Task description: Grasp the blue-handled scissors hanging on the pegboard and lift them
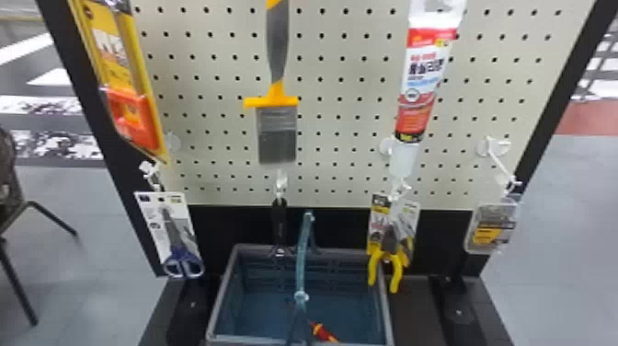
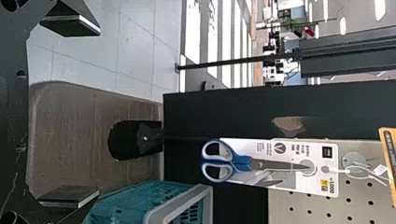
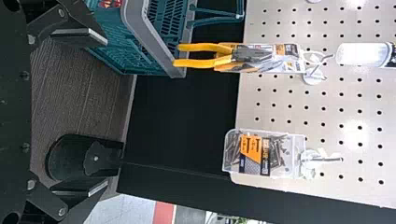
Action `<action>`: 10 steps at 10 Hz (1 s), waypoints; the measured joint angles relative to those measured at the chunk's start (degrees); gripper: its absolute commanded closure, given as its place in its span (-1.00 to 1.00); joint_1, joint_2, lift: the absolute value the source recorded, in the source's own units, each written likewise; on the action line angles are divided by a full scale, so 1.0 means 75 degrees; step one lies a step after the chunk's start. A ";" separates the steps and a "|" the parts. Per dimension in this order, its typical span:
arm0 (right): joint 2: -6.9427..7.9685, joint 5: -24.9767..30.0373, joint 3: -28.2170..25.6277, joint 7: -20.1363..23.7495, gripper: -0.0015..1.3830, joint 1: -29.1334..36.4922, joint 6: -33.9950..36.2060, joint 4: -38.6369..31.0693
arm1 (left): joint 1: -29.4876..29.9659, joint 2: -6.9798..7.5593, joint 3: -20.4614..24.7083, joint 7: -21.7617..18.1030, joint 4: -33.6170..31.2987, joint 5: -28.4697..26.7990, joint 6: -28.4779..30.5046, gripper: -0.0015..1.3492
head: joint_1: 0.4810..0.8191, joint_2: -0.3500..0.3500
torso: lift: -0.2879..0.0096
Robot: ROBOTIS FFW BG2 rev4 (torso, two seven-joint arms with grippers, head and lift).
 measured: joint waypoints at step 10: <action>0.0233 0.0211 0.0012 0.0454 -0.66 -0.0265 0.0088 0.0432 | -0.2997 0.0273 0.0827 -0.3088 -0.0019 -0.0692 0.2270 -0.84 | -0.60 0.00 | 0.26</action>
